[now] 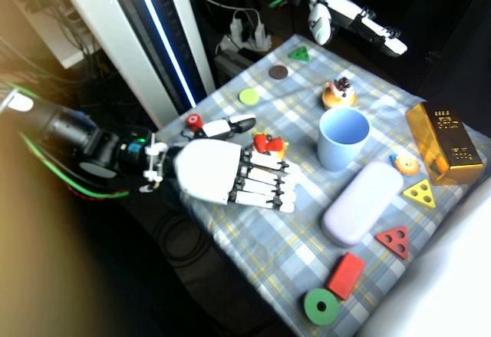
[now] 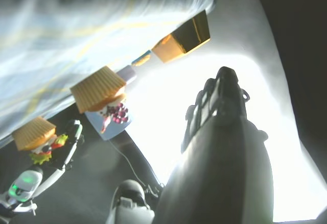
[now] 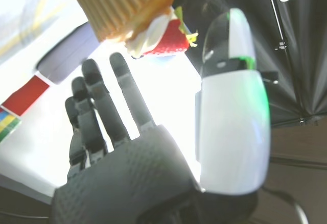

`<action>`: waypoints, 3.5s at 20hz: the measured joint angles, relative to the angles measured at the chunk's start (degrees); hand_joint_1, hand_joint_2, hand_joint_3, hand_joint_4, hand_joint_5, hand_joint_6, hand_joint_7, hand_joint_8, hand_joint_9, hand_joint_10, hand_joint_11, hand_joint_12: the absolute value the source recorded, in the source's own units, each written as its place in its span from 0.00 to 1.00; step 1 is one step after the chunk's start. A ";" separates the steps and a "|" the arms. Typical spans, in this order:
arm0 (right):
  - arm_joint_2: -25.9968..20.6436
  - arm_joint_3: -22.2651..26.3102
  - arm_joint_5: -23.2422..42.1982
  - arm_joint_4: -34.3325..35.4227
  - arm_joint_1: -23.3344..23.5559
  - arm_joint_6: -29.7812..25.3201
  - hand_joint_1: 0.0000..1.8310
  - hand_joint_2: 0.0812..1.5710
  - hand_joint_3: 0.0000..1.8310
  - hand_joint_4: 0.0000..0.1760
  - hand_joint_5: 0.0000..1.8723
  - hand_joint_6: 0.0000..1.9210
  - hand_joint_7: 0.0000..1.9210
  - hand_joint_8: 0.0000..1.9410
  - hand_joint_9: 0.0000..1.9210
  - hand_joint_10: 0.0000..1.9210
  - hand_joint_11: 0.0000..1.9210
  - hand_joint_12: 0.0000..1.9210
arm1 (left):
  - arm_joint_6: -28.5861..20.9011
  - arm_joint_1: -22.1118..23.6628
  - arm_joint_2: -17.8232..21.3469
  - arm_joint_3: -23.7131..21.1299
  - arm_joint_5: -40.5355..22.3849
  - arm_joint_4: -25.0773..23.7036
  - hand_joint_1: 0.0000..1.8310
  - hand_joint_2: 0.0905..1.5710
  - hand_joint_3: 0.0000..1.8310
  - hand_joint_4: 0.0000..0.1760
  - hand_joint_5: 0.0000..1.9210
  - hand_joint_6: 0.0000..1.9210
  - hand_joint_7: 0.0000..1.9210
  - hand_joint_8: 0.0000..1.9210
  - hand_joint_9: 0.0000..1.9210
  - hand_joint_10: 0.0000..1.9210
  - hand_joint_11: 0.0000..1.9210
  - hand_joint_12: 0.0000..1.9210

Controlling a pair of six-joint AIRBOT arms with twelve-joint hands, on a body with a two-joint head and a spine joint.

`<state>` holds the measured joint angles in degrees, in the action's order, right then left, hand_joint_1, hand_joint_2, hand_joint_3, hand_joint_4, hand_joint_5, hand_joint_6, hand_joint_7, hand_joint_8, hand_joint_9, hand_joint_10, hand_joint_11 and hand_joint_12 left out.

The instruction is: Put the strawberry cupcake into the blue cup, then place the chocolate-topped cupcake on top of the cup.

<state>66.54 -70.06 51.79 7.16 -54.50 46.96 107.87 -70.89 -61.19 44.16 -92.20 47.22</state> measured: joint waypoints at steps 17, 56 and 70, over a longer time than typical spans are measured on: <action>0.00 0.39 -2.29 -3.78 -0.09 -2.34 0.08 0.41 0.00 0.30 0.18 0.00 0.23 0.00 0.17 0.00 0.01 0.17 | -0.02 -0.04 0.04 0.00 0.00 0.02 0.02 0.47 0.00 0.21 0.06 0.00 0.05 0.00 0.02 0.00 0.00 0.00; -8.70 0.70 -12.68 -29.07 12.24 -12.50 0.57 0.73 0.00 0.02 0.47 0.60 0.61 0.01 0.60 0.05 0.32 0.71 | 0.02 -0.04 0.90 0.35 3.56 -1.25 0.05 0.51 0.00 0.03 0.04 0.00 0.04 0.01 0.00 0.00 0.00 0.00; -5.62 -5.99 -10.05 -35.34 20.55 -23.93 0.62 0.74 0.01 0.20 0.45 0.63 0.41 0.54 0.45 0.01 0.17 0.60 | 0.02 -0.11 0.87 1.18 4.00 -1.42 0.03 0.52 0.00 0.00 0.05 0.00 0.05 0.00 0.02 0.00 0.00 0.00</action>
<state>60.93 -76.05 41.74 -28.18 -33.95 23.03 107.90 -71.00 -60.31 45.34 -88.20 45.80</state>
